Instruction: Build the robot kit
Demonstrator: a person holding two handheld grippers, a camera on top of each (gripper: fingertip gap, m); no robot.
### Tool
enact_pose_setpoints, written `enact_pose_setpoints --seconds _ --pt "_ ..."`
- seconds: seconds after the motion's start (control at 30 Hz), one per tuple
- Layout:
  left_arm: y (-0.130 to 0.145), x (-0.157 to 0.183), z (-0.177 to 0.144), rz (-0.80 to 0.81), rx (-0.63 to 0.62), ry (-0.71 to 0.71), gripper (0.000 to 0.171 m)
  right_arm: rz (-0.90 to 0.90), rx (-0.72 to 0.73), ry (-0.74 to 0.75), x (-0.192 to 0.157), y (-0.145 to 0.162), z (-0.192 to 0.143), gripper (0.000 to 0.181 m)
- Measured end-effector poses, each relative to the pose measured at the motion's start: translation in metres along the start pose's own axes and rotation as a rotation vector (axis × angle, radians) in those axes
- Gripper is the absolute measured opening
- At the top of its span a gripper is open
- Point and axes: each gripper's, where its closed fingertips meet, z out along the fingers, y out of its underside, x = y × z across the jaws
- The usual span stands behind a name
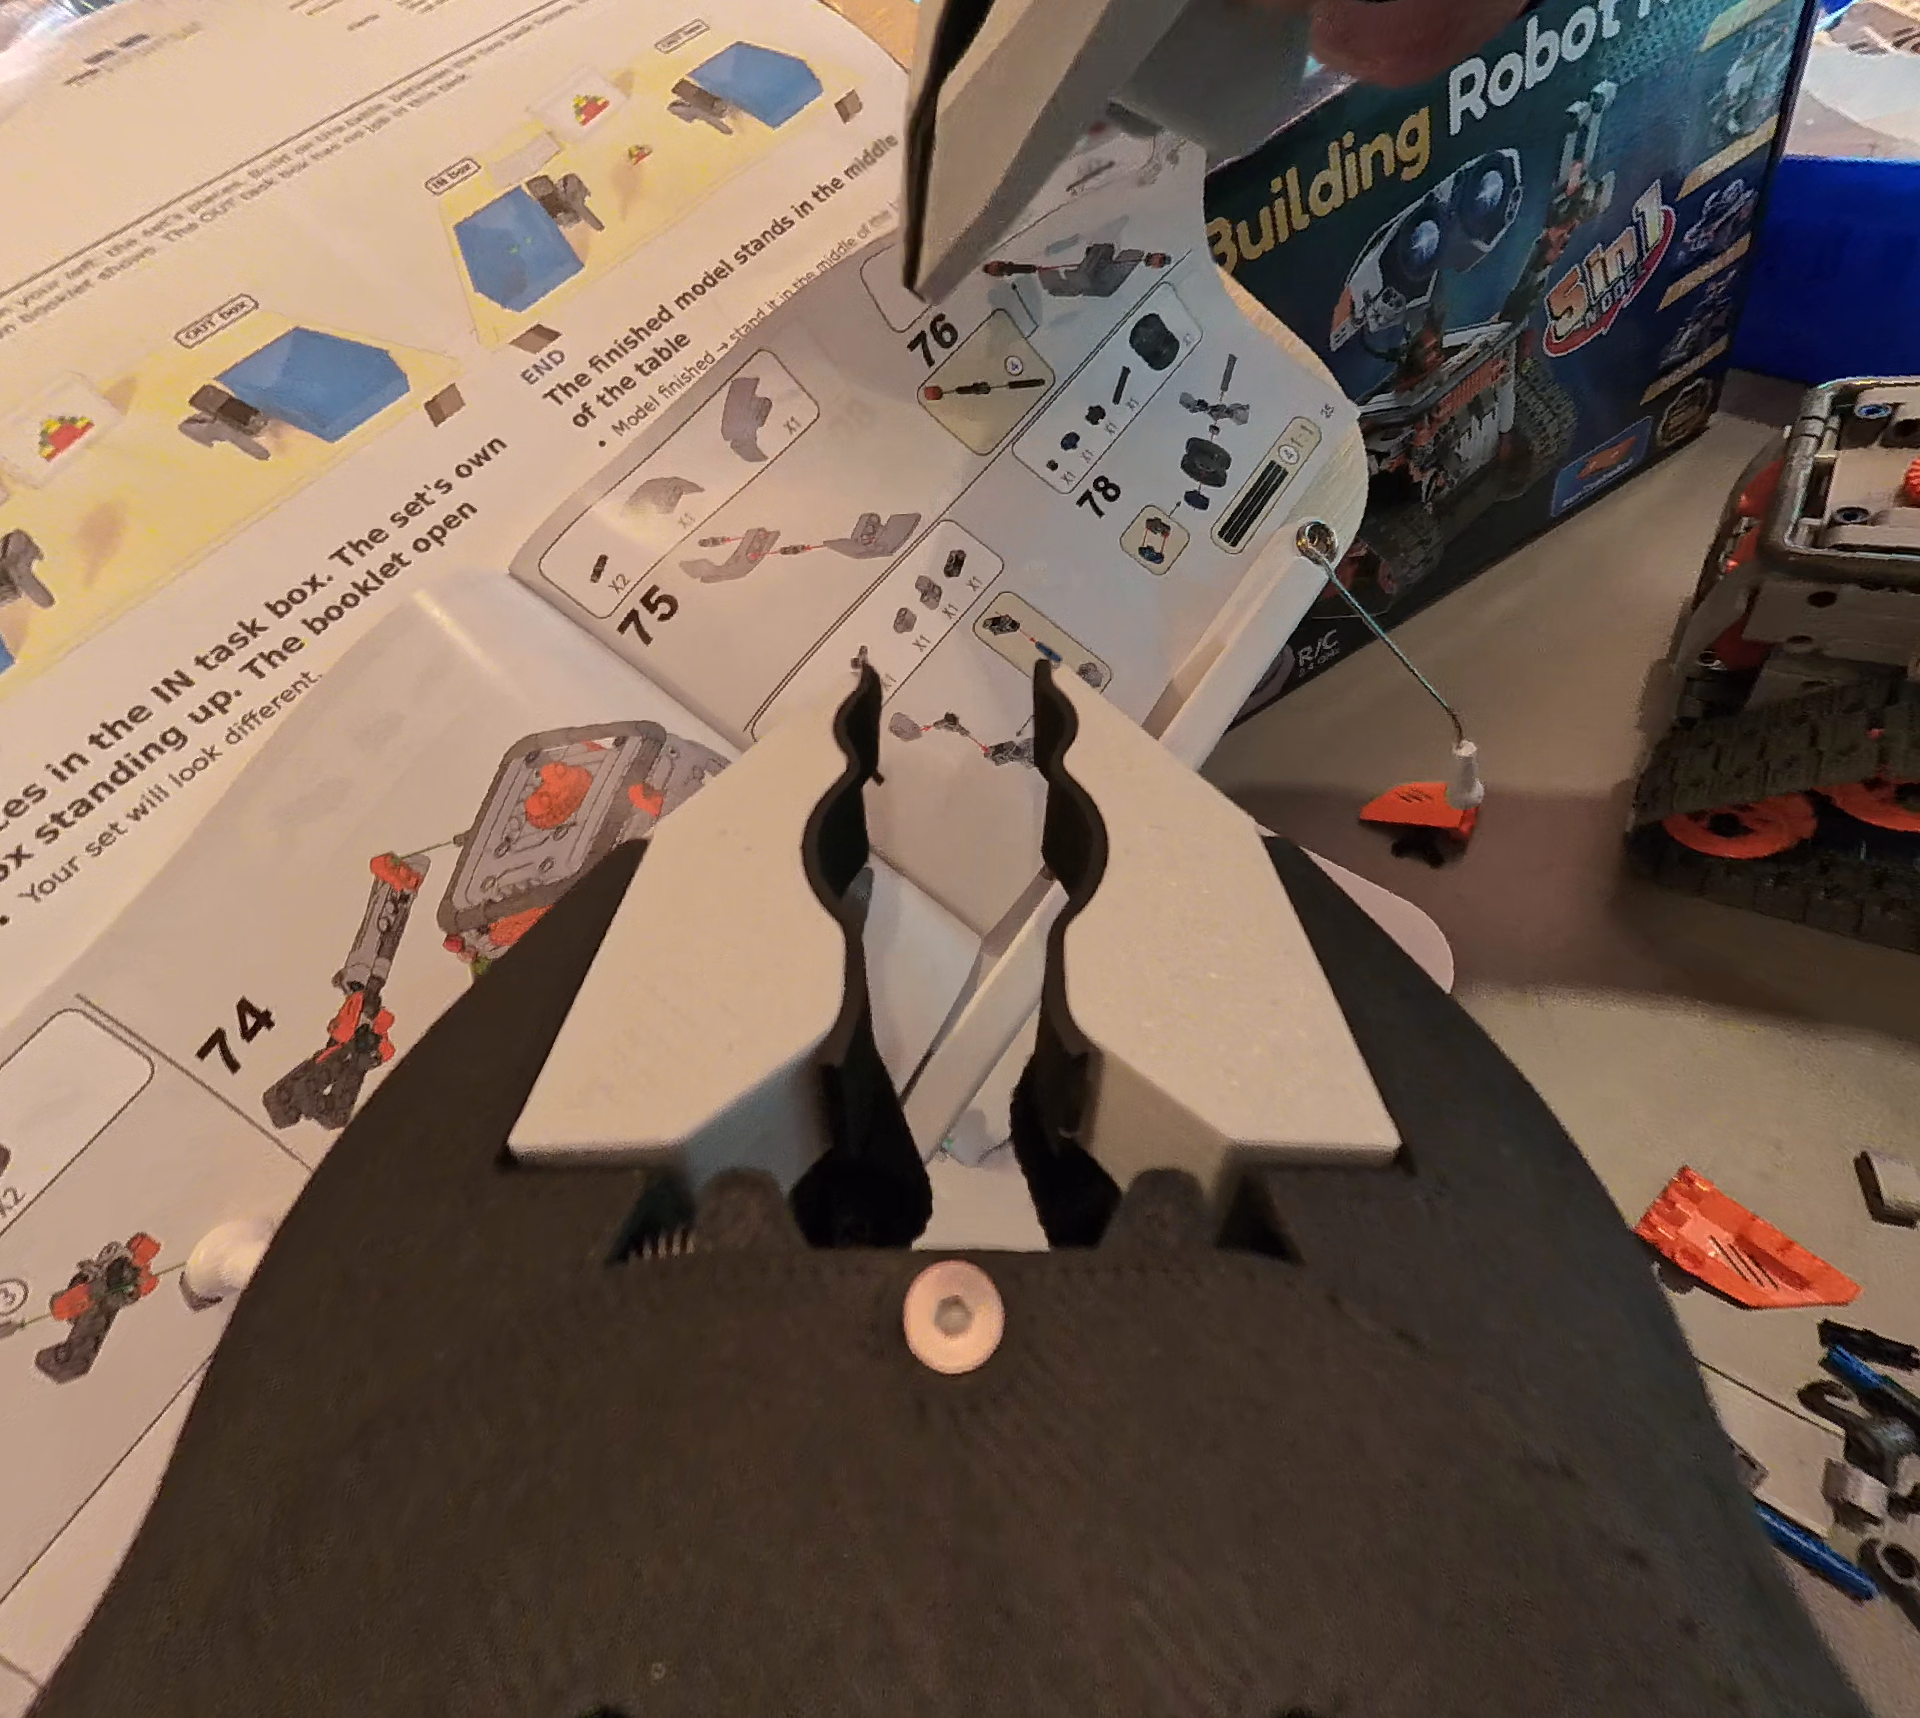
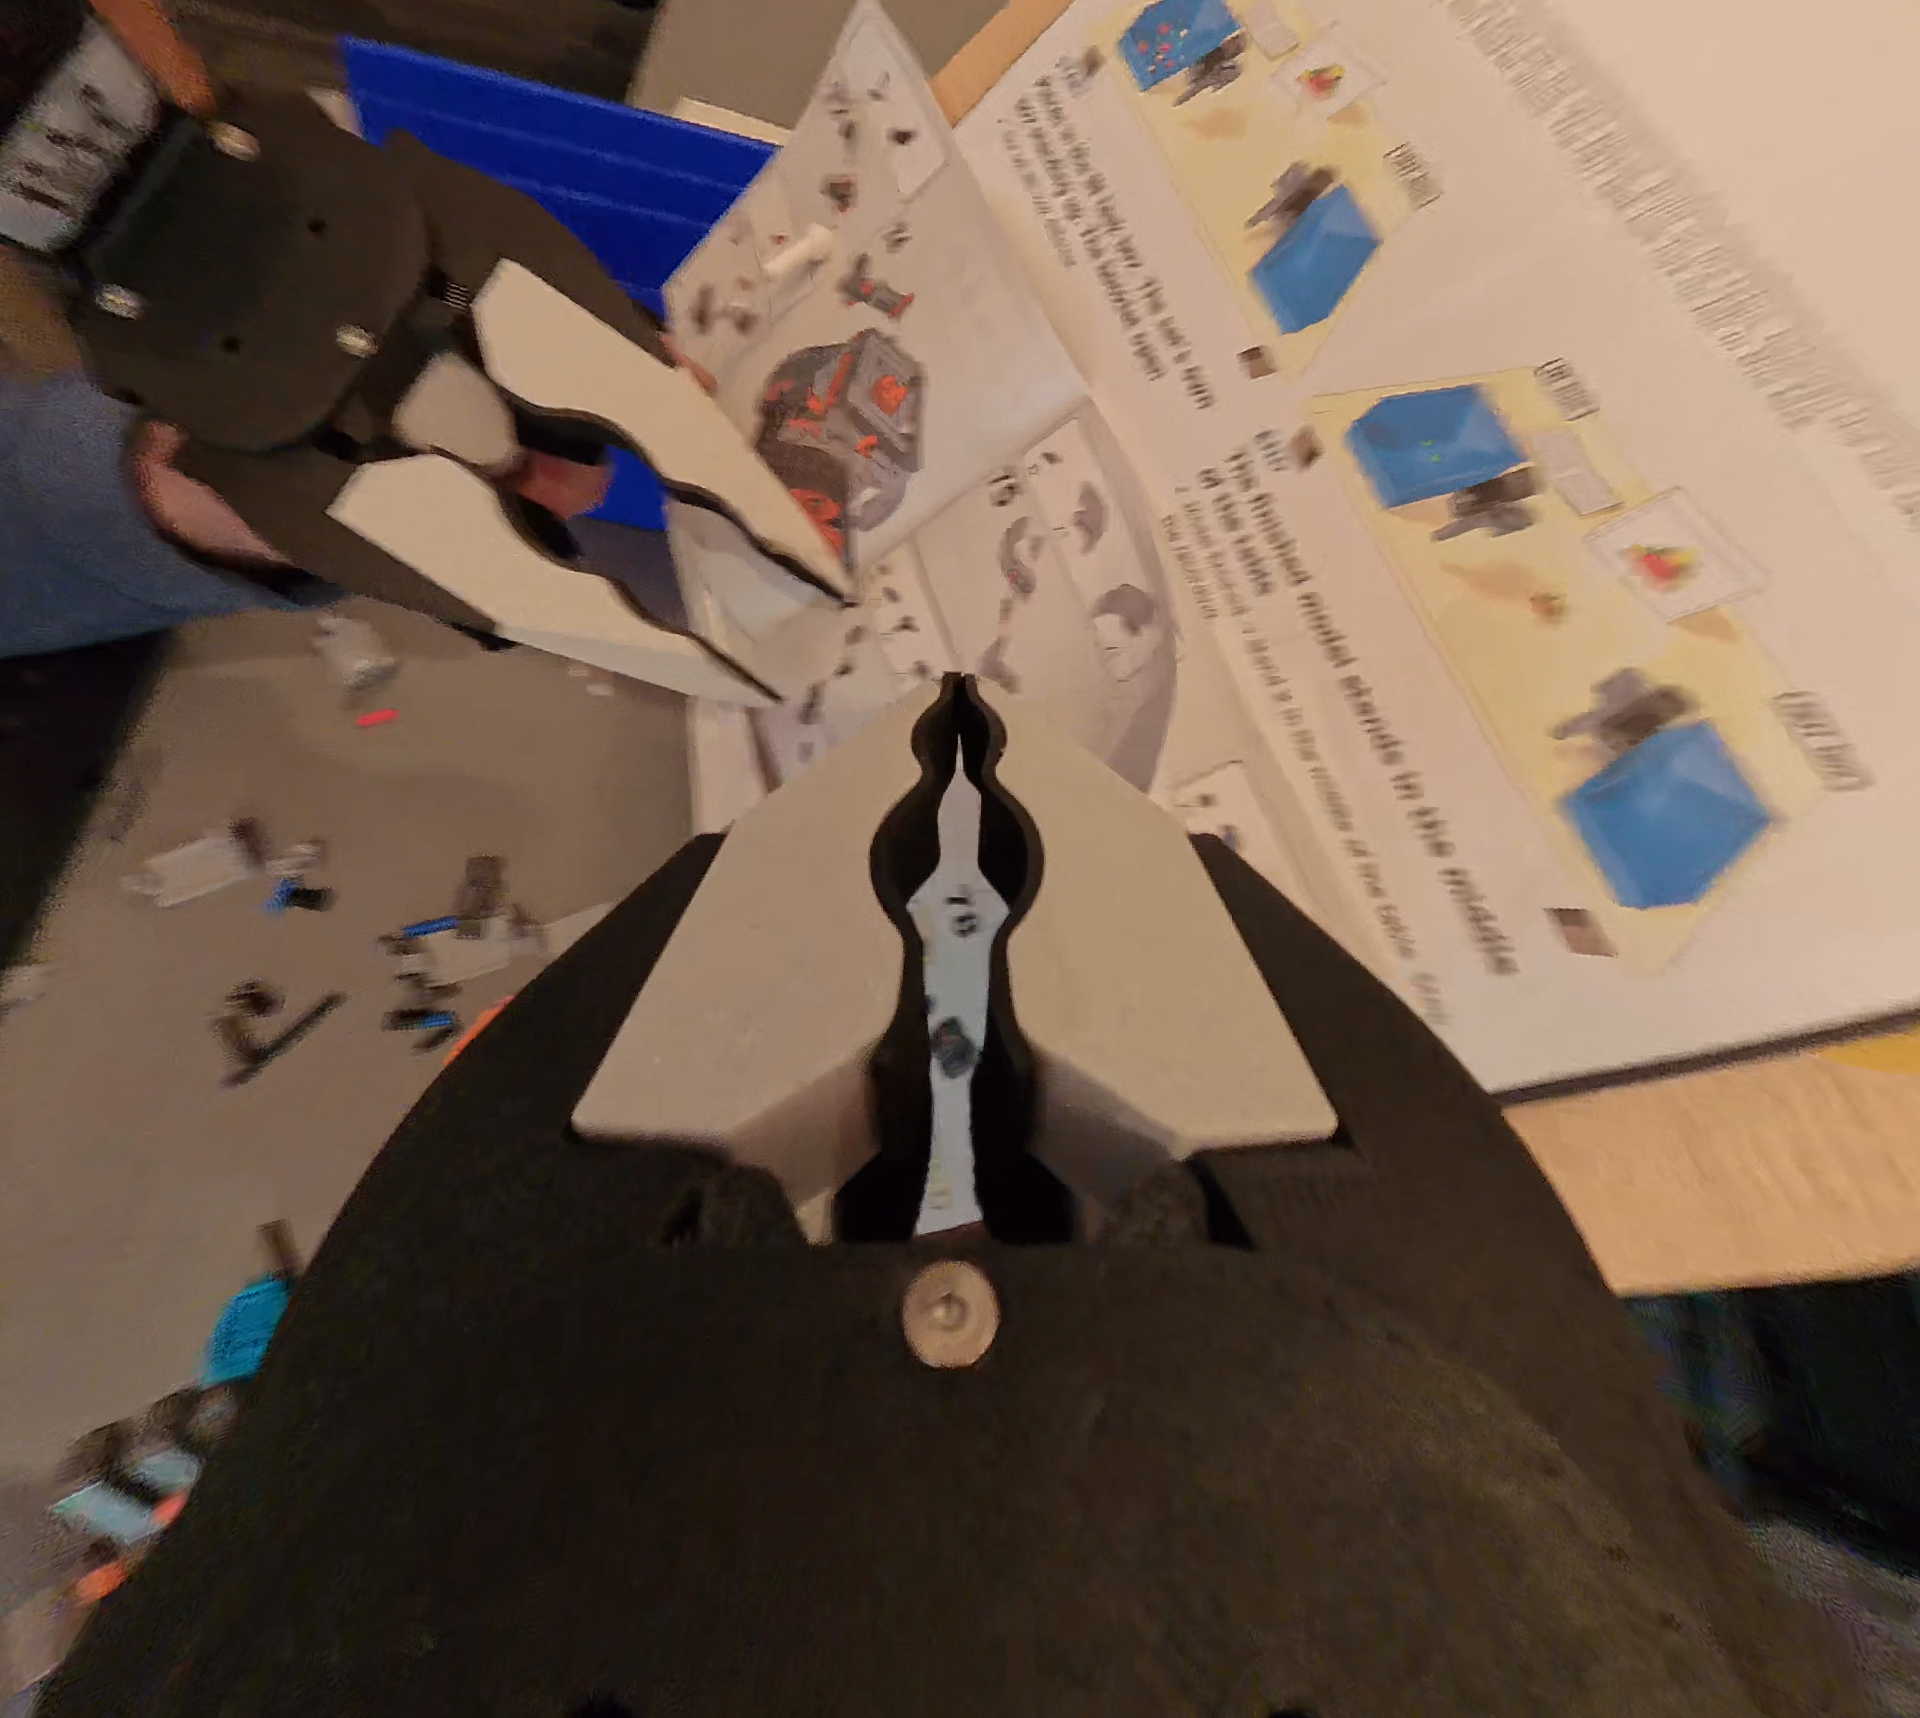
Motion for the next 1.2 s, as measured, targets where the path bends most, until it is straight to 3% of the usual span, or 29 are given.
enact_pose_setpoints --seconds 0.1,0.17,0.23,0.3,0.33,0.4,0.53,0.67,0.77,0.93,1.2 --pt "0.0 0.002 0.003 0.001 -0.006 0.009 0.027 0.092 0.067 -0.081 -0.002 0.002 0.006 0.0" --pt "-0.002 0.001 0.003 0.005 -0.005 0.007 0.028 0.196 0.195 -0.136 0.005 -0.005 0.002 0.0" --pt "-0.006 0.001 0.001 0.006 0.004 0.005 0.028 0.205 0.317 -0.043 0.025 -0.011 -0.012 0.0" --pt "-0.007 0.0 0.001 0.009 0.007 0.005 0.028 0.145 0.231 0.138 0.046 0.005 -0.017 0.034" --pt "-0.007 -0.001 0.002 0.013 0.001 0.007 0.029 0.094 0.166 0.199 0.049 0.014 -0.018 0.037" --pt "-0.005 0.001 0.006 0.034 -0.031 0.023 0.044 0.028 0.074 0.275 0.05 0.026 -0.023 0.062" --pt "-0.013 0.008 0.011 0.098 -0.044 0.029 0.055 -0.274 -0.185 0.414 0.035 0.061 -0.041 0.083" --pt "-0.01 0.008 0.022 0.098 -0.083 0.043 0.054 -0.54 -0.354 0.459 0.014 0.104 -0.043 0.076" --pt "-0.007 0.007 0.028 0.083 -0.109 0.057 0.056 -0.621 -0.373 0.494 0.013 0.118 -0.036 0.063" --pt "-0.005 0.009 0.031 0.086 -0.109 0.061 0.055 -0.591 -0.331 0.452 0.007 0.123 -0.029 0.041" --pt "-0.004 0.009 0.031 0.081 -0.105 0.07 0.055 -0.524 -0.326 0.361 0.003 0.12 -0.031 0.029"
